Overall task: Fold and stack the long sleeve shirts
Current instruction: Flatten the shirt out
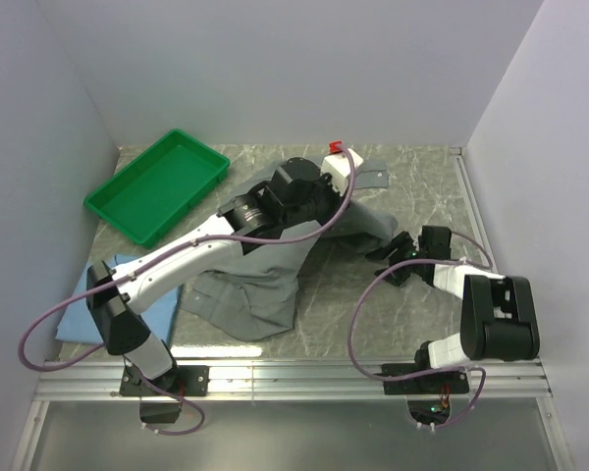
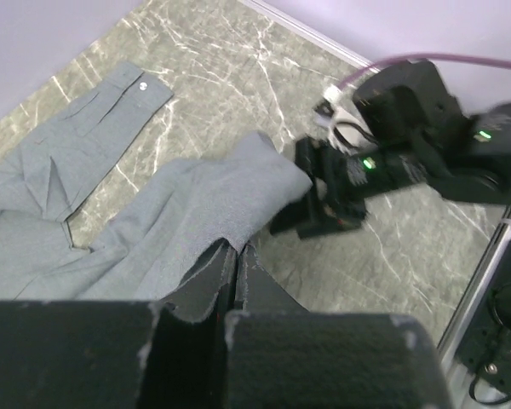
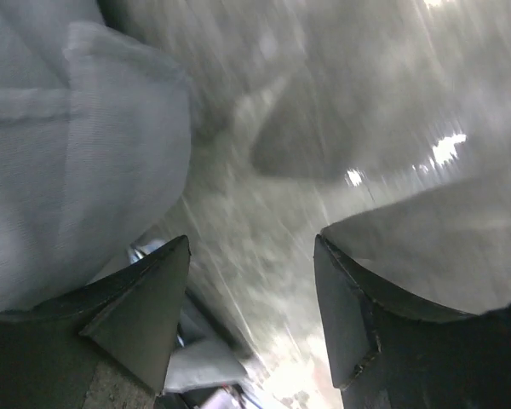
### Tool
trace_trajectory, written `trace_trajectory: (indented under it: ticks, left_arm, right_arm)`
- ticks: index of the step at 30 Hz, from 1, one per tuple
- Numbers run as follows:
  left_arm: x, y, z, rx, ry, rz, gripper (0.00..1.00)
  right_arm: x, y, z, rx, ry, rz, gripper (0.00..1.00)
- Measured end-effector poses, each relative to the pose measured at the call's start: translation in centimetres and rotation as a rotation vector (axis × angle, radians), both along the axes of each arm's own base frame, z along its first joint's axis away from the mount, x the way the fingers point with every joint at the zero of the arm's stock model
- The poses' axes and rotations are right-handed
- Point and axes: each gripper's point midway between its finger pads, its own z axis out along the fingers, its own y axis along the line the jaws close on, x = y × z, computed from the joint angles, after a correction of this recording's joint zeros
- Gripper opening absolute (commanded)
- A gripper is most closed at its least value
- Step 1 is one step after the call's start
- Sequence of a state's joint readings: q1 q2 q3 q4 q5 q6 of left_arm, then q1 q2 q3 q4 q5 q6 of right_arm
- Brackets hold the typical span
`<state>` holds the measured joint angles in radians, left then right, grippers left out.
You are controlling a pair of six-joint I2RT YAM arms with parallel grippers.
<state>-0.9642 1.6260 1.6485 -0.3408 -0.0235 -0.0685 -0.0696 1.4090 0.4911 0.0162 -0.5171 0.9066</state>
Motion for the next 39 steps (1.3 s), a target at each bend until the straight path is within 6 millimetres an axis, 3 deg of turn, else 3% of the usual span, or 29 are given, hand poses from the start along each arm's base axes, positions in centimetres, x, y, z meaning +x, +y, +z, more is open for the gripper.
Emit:
trace_trajectory:
  ticks: [4, 7, 12, 16, 20, 23, 27, 31, 33, 34, 35, 37, 39]
  left_arm:
    - [-1.1, 1.1, 0.6, -0.019, -0.009, -0.012, 0.00]
    - [-2.4, 2.0, 0.5, -0.031, -0.006, -0.044, 0.00]
    - [-4.9, 3.0, -1.6, -0.016, 0.034, -0.130, 0.00]
    - [-6.2, 3.5, -4.6, 0.030, 0.072, -0.182, 0.01]
    - [-7.5, 3.8, -7.4, 0.085, 0.112, -0.243, 0.01]
    - [-9.2, 3.7, -8.9, 0.127, 0.139, -0.324, 0.02]
    - [-13.2, 2.2, -12.0, 0.209, 0.185, -0.484, 0.09]
    - [-18.0, 0.9, -17.2, 0.330, 0.289, -0.649, 0.13]
    - [-19.5, 1.3, -19.6, 0.394, 0.342, -0.693, 0.22]
    - [-19.9, 1.7, -20.3, 0.415, 0.360, -0.702, 0.37]
    - [-20.2, 2.3, -21.0, 0.439, 0.375, -0.708, 0.44]
    - [-20.5, 3.1, -21.4, 0.465, 0.385, -0.714, 0.65]
    - [-20.5, 3.6, -21.2, 0.472, 0.382, -0.712, 0.72]
  right_arm:
    - [3.7, -0.4, 0.6, -0.002, -0.058, -0.028, 0.62]
    - [7.3, -0.9, 2.3, -0.016, -0.130, -0.039, 0.61]
    - [14.1, -2.4, 8.8, -0.092, -0.329, -0.063, 0.61]
    - [16.5, -3.6, 13.5, -0.172, -0.458, -0.081, 0.61]
    - [15.2, -4.6, 15.0, -0.247, -0.461, -0.101, 0.61]
    - [13.5, -5.6, 14.8, -0.316, -0.419, -0.117, 0.62]
    - [9.8, -6.5, 13.5, -0.392, -0.334, -0.117, 0.70]
    - [6.4, -7.1, 11.2, -0.448, -0.232, -0.093, 0.70]
    - [5.2, -7.3, 9.9, -0.466, -0.180, -0.077, 0.70]
    - [4.6, -7.4, 9.1, -0.474, -0.152, -0.069, 0.70]
    - [4.0, -7.4, 8.4, -0.479, -0.126, -0.060, 0.71]
    - [3.0, -7.4, 7.3, -0.484, -0.082, -0.046, 0.73]
    - [2.5, -7.4, 6.4, -0.483, -0.047, -0.036, 0.76]
